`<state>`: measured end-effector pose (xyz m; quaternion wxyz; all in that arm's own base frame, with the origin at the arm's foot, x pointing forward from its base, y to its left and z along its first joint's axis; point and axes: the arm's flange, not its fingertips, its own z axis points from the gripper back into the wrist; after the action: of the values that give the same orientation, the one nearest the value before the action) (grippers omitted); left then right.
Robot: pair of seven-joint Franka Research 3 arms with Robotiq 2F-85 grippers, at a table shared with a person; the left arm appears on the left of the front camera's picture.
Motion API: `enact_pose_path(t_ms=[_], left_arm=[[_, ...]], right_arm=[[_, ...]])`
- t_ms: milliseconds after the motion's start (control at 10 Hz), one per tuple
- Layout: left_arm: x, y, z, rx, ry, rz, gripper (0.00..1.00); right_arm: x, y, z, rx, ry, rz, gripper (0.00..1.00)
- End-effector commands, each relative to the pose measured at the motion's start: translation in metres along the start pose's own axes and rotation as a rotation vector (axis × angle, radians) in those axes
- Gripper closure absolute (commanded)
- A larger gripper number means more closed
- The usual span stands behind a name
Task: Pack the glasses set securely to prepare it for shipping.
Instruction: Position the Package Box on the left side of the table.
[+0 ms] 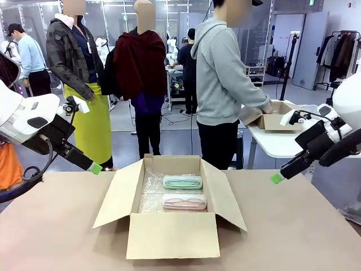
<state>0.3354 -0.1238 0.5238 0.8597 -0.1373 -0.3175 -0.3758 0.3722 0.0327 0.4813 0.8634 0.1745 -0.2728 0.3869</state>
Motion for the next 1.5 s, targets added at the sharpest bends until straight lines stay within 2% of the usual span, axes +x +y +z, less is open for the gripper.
enact_pose_path(t_ms=[0,400,500,700,900,1000,1300,1400], left_arm=[[-0.001,0.001,0.001,-0.012,-0.007,0.0,0.0],[0.0,0.0,0.0,0.0,0.0,0.0,0.0],[0.012,0.009,0.012,0.036,-0.01,0.035,0.0],[0.006,0.075,0.004,-0.026,0.021,0.346,0.0],[-0.034,0.124,-0.014,-0.212,0.065,0.573,0.0],[-0.055,0.137,-0.027,-0.222,0.039,0.624,0.0],[-0.105,0.187,-0.083,-0.387,-0.057,0.856,0.0],[-0.114,0.194,-0.108,-0.414,-0.058,0.849,0.0]], right_arm=[[-0.001,0.0,-0.003,0.006,0.004,-0.038,0.0],[-0.001,0.0,-0.003,0.006,0.004,-0.038,0.0],[-0.001,0.0,-0.003,0.006,0.004,-0.038,0.0],[-0.001,0.0,-0.003,0.006,0.004,-0.038,0.0],[-0.001,0.0,-0.003,0.006,0.004,-0.038,0.0],[-0.001,0.0,-0.003,0.006,0.004,-0.038,0.0],[-0.001,0.0,-0.003,0.006,0.004,-0.038,0.0],[-0.001,0.0,-0.003,0.006,0.004,-0.038,0.0]])
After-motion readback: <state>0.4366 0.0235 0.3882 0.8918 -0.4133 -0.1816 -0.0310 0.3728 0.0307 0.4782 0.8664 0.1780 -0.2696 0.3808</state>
